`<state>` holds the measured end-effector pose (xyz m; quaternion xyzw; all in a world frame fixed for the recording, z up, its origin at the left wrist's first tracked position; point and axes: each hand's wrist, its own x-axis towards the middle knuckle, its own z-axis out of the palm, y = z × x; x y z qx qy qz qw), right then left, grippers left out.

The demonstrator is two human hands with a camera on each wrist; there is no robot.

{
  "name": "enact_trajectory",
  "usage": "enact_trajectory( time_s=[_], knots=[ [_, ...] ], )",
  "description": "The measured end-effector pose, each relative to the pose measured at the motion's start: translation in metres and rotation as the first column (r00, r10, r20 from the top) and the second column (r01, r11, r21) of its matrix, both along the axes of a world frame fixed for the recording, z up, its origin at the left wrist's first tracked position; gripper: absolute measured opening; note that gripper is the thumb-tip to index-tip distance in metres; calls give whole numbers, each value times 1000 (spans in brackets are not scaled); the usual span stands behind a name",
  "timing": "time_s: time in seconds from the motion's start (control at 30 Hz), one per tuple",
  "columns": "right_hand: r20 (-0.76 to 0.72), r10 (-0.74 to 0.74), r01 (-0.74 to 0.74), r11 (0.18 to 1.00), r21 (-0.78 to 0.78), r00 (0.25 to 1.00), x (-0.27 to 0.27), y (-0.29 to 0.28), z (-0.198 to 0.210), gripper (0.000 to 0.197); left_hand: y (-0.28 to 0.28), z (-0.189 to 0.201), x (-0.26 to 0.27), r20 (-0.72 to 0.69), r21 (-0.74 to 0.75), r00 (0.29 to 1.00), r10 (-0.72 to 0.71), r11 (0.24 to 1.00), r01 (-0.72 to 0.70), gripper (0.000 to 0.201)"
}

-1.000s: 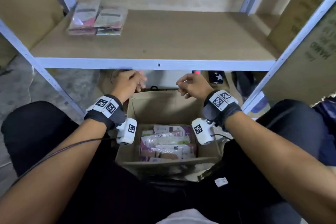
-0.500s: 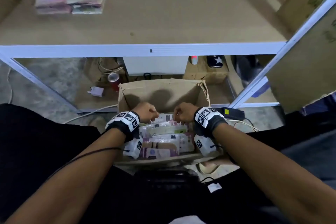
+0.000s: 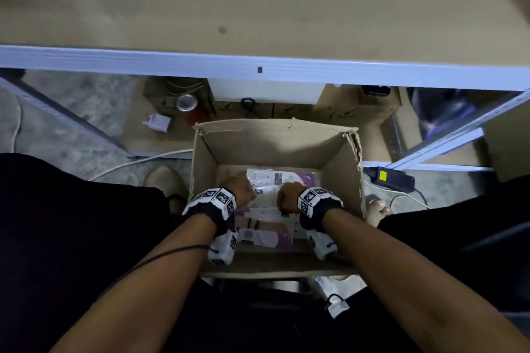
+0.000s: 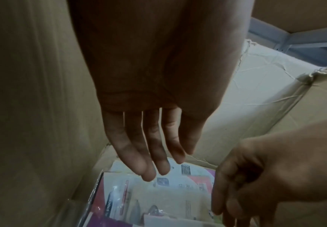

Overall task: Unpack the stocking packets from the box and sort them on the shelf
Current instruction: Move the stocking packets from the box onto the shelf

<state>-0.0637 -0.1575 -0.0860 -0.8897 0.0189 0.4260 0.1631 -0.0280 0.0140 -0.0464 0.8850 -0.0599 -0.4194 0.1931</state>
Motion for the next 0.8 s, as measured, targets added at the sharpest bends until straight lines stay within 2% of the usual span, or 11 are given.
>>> enact_trajectory(
  time_s=[0.17,0.3,0.4,0.47,0.6,0.7,0.8],
  knots=[
    [-64,129,-131,991,-25,990,-8,10,-31,35,1,-7,0,-27,10,998,48,999,-48,31],
    [-68,133,-136,990,-39,989,-17,9,-46,44,3,-8,0,-57,27,996,70,997,-68,31],
    [-83,192,-197,979,-53,978,-25,13,-51,49,4,-7,1,-45,31,996,73,997,-72,27],
    [-73,232,-236,970,-53,970,-30,16,-54,43,3,-5,2,-22,22,995,93,995,-92,25],
    [48,273,-272,962,-20,961,-37,23,-55,36,2,-4,2,-14,13,994,107,994,-106,26],
    [49,305,-304,952,-34,951,-40,25,-54,37,2,-3,2,-23,7,996,90,996,-90,24],
    [24,321,-316,940,-127,947,-34,18,-49,32,1,-3,3,-16,4,996,84,996,-84,24]
  ],
)
